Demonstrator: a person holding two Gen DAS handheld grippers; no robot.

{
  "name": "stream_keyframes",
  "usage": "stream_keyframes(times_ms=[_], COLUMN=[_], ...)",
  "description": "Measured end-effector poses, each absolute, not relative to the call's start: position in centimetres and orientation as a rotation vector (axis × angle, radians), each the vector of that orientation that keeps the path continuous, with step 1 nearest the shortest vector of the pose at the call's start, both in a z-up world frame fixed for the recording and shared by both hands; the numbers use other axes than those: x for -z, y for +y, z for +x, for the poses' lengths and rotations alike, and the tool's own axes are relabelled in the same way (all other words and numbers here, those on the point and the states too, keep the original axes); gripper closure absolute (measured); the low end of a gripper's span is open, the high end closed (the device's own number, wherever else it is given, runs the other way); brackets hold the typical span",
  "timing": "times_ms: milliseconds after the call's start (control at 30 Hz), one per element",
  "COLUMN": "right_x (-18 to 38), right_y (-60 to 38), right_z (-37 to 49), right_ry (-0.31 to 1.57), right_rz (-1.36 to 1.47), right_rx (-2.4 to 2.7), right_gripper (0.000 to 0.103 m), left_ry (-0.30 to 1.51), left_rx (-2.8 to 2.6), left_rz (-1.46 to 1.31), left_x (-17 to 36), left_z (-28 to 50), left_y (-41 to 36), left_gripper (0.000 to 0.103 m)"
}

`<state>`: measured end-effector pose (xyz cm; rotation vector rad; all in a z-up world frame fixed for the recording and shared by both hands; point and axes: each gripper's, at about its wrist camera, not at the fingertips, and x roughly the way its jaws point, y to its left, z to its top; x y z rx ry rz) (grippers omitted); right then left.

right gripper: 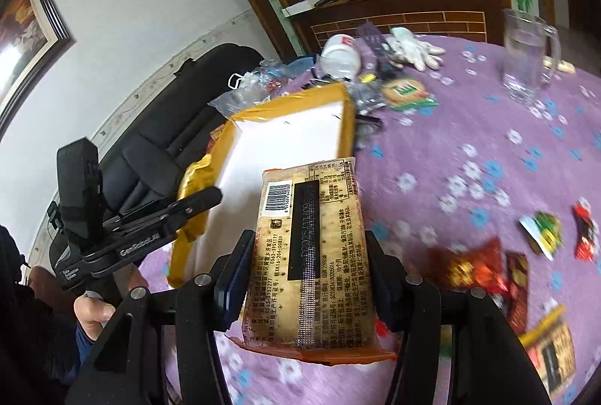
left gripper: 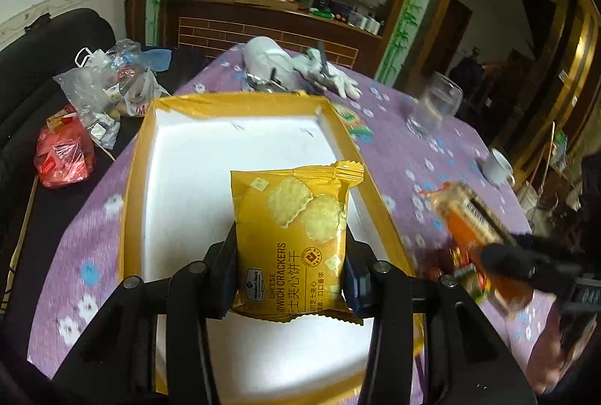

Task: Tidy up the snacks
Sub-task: 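Carry both held packs over the yellow box with both tools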

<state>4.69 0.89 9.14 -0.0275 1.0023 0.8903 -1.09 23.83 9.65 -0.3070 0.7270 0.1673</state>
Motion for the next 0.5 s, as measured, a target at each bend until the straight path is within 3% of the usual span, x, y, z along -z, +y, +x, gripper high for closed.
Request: stream_keyframes(times_ms=[500], right_x=[-7.1], right_y=[11.0], right_z=[10.7], right_ry=[1.051], right_rz=[0.06], right_rx=[-0.865], right_gripper=[0.047], left_ry=[0.815], left_rx=[-0.334], left_rz=[-0.38], left_x=[-5.4], left_z=[5.8], left_y=[30.7], left_gripper=[0.06])
